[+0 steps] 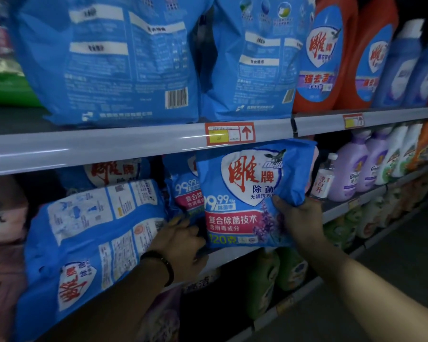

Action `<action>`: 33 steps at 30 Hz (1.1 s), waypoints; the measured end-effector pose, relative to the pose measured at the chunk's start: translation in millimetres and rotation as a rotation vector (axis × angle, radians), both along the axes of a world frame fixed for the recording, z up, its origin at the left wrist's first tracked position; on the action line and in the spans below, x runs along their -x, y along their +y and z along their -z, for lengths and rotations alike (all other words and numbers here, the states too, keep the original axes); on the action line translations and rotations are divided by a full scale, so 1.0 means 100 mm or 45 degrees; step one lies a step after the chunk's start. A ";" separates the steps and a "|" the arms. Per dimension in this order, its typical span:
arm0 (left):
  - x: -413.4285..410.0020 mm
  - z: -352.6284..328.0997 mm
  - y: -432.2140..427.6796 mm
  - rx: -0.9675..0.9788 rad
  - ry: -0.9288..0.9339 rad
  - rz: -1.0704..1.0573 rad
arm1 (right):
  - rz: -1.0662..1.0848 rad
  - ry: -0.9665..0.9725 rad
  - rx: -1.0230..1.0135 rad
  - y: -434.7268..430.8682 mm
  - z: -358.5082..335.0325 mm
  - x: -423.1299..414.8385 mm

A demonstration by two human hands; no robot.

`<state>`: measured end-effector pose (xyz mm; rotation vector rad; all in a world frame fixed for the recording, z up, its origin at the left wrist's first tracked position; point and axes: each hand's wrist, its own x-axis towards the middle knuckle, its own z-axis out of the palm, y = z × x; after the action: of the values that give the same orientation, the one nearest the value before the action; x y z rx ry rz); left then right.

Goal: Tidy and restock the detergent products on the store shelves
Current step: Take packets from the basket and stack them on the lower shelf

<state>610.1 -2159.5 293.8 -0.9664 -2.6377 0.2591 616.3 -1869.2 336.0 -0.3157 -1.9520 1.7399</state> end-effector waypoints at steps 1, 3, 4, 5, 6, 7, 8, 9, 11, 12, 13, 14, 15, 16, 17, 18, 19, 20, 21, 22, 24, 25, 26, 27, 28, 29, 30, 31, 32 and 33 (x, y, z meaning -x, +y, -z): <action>0.02 0.02 -0.03 -0.082 0.044 0.047 | -0.024 -0.015 0.040 -0.05 -0.02 0.02; 0.04 0.08 -0.06 -0.243 0.127 0.141 | -0.066 -0.046 0.086 -0.15 0.01 0.10; 0.05 0.10 -0.06 -0.311 0.145 0.177 | -0.093 -0.054 0.106 -0.21 0.04 0.15; 0.05 0.10 -0.07 -0.378 0.146 0.205 | -0.123 -0.063 0.128 -0.27 0.06 0.19; 0.06 0.12 -0.08 -0.450 0.147 0.220 | -0.149 -0.077 0.147 -0.33 0.08 0.24; 0.07 0.12 -0.09 -0.525 0.144 0.209 | -0.189 -0.091 0.153 -0.38 0.08 0.28; 0.07 0.12 -0.09 -0.595 0.143 0.185 | -0.232 -0.088 0.161 -0.42 0.06 0.34; 0.07 0.12 -0.09 -0.650 0.143 0.155 | -0.281 -0.082 0.158 -0.45 0.04 0.39; 0.05 0.13 -0.08 -0.673 0.178 0.123 | -0.368 -0.085 0.145 -0.48 -0.01 0.51; 0.04 0.14 -0.07 -0.651 0.197 0.117 | -0.398 -0.091 0.143 -0.46 -0.01 0.58; 0.04 0.15 -0.07 -0.618 0.201 0.111 | -0.421 -0.093 0.135 -0.45 -0.01 0.65; 0.05 0.17 -0.07 -0.579 0.193 0.102 | -0.436 -0.095 0.125 -0.45 0.00 0.73; 0.07 0.18 -0.08 -0.535 0.178 0.095 | -0.436 -0.109 0.103 -0.47 0.02 0.81; 0.08 0.19 -0.07 -0.487 0.163 0.086 | -0.427 -0.112 0.064 -0.50 0.04 0.88; 0.09 0.20 -0.07 -0.438 0.149 0.067 | -0.423 -0.113 0.001 -0.56 0.05 0.94; 0.10 0.21 -0.05 -0.395 0.140 0.044 | -0.420 -0.106 -0.045 -0.61 0.08 1.02; 0.10 0.22 -0.04 -0.365 0.135 0.025 | -0.407 -0.114 -0.100 -0.68 0.12 1.10; 0.11 0.22 -0.04 -0.347 0.132 0.013 | -0.390 -0.122 -0.154 -0.74 0.17 1.17; 0.12 0.23 -0.03 -0.344 0.126 0.006 | -0.365 -0.137 -0.233 -0.78 0.21 1.21; 0.13 0.24 -0.03 -0.365 0.125 0.002 | -0.337 -0.123 -0.298 -0.79 0.31 1.28; 0.14 0.25 -0.02 -0.433 0.094 -0.017 | -0.206 -0.111 -0.405 -0.79 0.44 1.34; 0.14 0.25 -0.01 -0.458 0.073 -0.028 | -0.141 -0.113 -0.414 -0.78 0.50 1.34; 0.15 0.25 0.00 -0.478 0.060 -0.035 | -0.088 -0.090 -0.387 -0.78 0.54 1.31; 0.15 0.25 0.01 -0.495 0.055 -0.042 | -0.011 -0.075 -0.358 -0.79 0.56 1.23; 0.16 0.25 0.02 -0.515 0.053 -0.051 | 0.081 -0.051 -0.363 -0.79 0.61 1.18; 0.16 0.25 0.03 -0.537 0.052 -0.067 | 0.156 -0.029 -0.431 -0.81 0.64 1.09; 0.16 0.24 0.03 -0.557 0.050 -0.085 | 0.213 -0.011 -0.513 -0.83 0.70 1.00; 0.17 0.25 0.03 -0.570 0.046 -0.102 | 0.242 -0.004 -0.587 -0.86 0.74 0.88; 0.17 0.25 0.03 -0.577 0.037 -0.111 | 0.241 0.036 -0.649 -0.91 0.80 0.76; 0.17 0.25 0.03 -0.582 0.025 -0.112 | 0.214 0.089 -0.711 -0.98 0.81 0.62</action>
<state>593.5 -2156.7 269.1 -0.6900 -2.5548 -0.3033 554.2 -1967.6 255.2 -0.2049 -2.1870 1.0306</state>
